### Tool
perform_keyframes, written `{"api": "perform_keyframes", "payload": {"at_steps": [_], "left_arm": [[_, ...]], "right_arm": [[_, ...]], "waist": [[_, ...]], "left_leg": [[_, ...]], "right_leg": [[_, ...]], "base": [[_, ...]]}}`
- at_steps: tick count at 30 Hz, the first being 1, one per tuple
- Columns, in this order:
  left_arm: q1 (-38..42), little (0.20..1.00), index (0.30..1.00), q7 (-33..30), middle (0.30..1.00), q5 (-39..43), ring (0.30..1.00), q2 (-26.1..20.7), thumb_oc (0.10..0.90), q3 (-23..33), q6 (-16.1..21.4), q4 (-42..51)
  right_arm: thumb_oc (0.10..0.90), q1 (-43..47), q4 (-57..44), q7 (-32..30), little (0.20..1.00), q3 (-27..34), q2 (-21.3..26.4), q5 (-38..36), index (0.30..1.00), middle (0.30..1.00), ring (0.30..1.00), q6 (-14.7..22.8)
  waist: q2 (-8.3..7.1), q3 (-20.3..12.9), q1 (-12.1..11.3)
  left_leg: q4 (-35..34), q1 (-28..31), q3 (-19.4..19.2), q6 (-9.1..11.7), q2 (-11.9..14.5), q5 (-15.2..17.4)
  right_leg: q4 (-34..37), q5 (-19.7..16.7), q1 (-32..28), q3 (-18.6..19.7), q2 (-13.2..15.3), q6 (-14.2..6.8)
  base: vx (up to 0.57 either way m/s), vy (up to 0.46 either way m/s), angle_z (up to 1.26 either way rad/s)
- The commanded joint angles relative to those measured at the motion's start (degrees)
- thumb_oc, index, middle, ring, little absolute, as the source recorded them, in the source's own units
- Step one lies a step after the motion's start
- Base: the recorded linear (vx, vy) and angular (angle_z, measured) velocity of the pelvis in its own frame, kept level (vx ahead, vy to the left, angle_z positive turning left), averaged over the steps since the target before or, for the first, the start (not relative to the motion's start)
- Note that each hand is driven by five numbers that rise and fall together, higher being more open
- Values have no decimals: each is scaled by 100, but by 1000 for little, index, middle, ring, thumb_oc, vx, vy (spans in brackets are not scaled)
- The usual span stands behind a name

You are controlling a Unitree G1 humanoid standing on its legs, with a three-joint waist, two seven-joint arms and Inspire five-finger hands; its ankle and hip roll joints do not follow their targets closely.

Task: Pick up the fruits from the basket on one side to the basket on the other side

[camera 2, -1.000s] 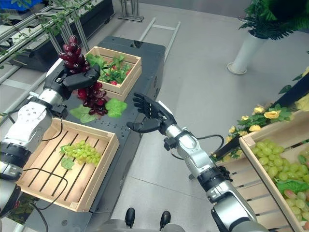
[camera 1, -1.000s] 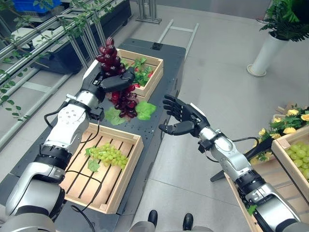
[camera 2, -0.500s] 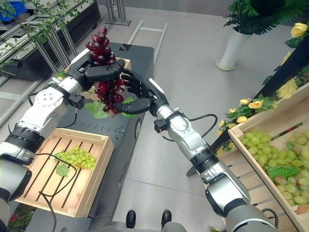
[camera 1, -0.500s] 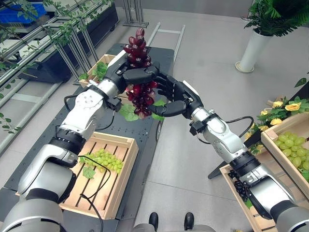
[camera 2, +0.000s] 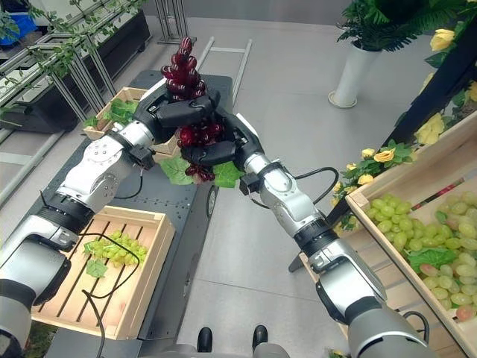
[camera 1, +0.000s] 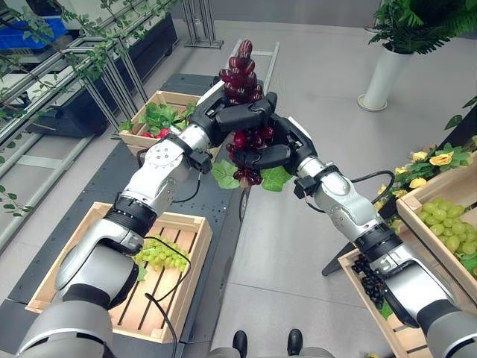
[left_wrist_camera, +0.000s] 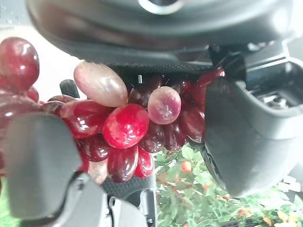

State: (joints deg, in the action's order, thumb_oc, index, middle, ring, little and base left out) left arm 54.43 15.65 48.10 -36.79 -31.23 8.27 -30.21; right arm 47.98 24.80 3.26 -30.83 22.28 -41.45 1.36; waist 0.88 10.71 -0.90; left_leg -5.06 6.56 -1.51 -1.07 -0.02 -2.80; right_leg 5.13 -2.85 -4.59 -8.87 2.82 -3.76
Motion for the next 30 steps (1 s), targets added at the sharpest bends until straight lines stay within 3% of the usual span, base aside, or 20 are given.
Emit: {"api": "perform_keyframes", "payload": {"at_steps": [1,8,15,18,19,20,21,22,23,24,30], "left_arm": [[1230,300,300,-13,300,790,300,165,400,213,723,-268],[1291,300,300,-55,300,1128,300,399,400,231,767,108],[1267,300,300,-5,300,1114,300,634,400,270,755,411],[1269,300,300,-3,300,1079,300,679,400,253,715,506],[1272,300,300,-32,300,1025,300,681,400,239,695,535],[1271,300,300,-51,300,988,300,665,400,221,685,557],[1268,300,300,-64,300,974,300,657,400,211,680,566],[1239,300,300,-122,300,891,300,634,400,182,663,590],[1218,300,300,-149,300,864,300,620,400,176,641,594],[1197,300,300,-203,300,794,300,597,400,159,627,580],[1036,300,300,-286,300,668,300,525,400,223,588,295]], "right_arm": [[800,695,453,78,900,-223,-232,-372,900,900,900,187],[800,850,589,98,900,-370,-307,-420,900,900,900,119],[800,1055,748,43,900,-283,-412,-987,900,900,900,-69],[800,1096,918,73,900,-200,-484,-1270,900,900,900,129],[780,1110,928,70,869,-166,-504,-1306,869,869,869,235],[662,1119,935,61,693,-142,-510,-1297,693,693,693,377],[618,1122,933,42,627,-131,-512,-1288,627,627,627,419],[544,1122,877,-123,516,-88,-511,-1092,516,516,516,641],[433,1119,831,-200,349,-81,-505,-1010,349,349,349,765],[400,1112,741,-312,300,-68,-494,-923,300,300,300,933],[400,1000,464,-509,300,116,-493,-871,300,300,300,1506]], "waist": [[34,-1058,-92],[1,-1074,-100],[-36,-1097,-120],[-40,-1113,-136],[-42,-1117,-139],[-40,-1115,-146],[-38,-1113,-147],[-36,-1115,-146],[-34,-1113,-145],[-29,-1106,-140],[7,-1080,-120]], "left_leg": [[6,-109,29,7,-376,484],[6,-86,-2,18,-355,494],[6,-59,21,17,-357,509],[6,-50,10,21,-340,515],[6,-51,6,21,-337,516],[6,-52,5,20,-336,513],[6,-51,4,19,-335,512],[6,-48,5,14,-336,514],[6,-46,0,13,-333,516],[6,-44,-1,9,-334,516],[6,-13,0,-15,-348,528]], "right_leg": [[-13,291,-122,-58,-128,140],[-13,307,-145,-55,-135,156],[-13,318,-171,-37,-153,172],[-13,324,-181,-43,-154,173],[-13,327,-182,-42,-156,175],[-13,325,-183,-43,-158,176],[-13,323,-183,-42,-159,176],[-13,320,-181,-28,-164,174],[-13,319,-181,-25,-164,172],[-13,317,-182,-17,-165,174],[-13,312,-199,10,-165,170]], "base": [[-5,5,-7],[-1,1,-1],[3,0,0],[9,-1,-1],[0,0,0],[0,0,0],[0,0,0],[0,0,0],[0,0,0],[0,0,0],[0,0,0]]}}
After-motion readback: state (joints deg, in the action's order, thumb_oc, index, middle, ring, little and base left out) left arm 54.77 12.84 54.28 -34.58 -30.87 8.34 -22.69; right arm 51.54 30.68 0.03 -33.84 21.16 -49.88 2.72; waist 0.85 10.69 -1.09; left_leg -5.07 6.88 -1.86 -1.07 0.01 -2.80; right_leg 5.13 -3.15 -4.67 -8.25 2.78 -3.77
